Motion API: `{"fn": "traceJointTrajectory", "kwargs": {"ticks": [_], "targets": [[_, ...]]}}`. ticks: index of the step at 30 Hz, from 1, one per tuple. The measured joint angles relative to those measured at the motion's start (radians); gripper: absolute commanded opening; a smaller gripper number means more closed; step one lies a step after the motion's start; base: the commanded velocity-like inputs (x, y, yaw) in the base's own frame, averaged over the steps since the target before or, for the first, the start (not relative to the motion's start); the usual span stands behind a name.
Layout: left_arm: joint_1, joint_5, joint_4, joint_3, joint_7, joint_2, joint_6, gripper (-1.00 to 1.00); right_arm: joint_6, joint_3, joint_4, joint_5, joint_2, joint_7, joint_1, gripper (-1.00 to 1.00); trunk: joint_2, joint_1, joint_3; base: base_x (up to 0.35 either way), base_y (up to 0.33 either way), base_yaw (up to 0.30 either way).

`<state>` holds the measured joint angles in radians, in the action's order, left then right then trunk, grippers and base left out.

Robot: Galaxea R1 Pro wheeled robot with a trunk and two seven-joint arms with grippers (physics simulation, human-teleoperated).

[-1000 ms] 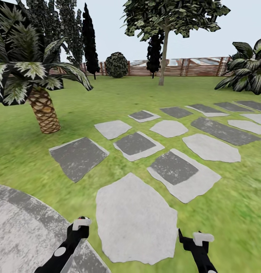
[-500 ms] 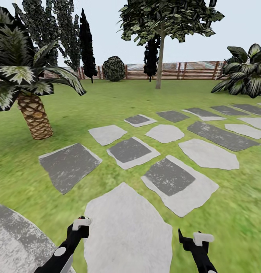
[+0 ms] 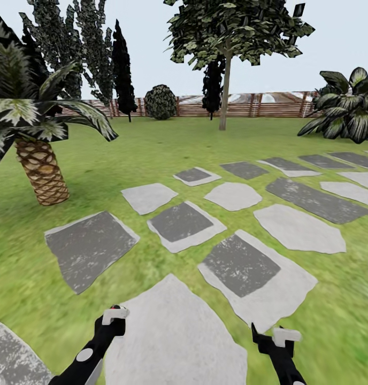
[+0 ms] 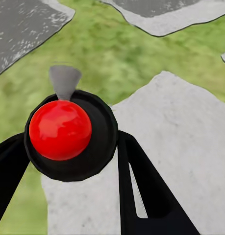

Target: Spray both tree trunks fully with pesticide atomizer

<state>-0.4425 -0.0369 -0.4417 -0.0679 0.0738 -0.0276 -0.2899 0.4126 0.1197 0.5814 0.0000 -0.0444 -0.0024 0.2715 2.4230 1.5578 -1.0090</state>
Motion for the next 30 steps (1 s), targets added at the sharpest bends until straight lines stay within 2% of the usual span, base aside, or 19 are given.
{"fn": "traceJointTrajectory", "kwargs": {"ticks": [30], "targets": [[0.000, -0.001, 0.002, 0.000, 0.000, -0.001, 0.000, -1.00, 0.000, 0.000, -0.002, 0.000, 0.001, 0.000, 0.000, 1.00, 0.000, 0.000, 0.046, 0.336, 0.000, 0.000]]}}
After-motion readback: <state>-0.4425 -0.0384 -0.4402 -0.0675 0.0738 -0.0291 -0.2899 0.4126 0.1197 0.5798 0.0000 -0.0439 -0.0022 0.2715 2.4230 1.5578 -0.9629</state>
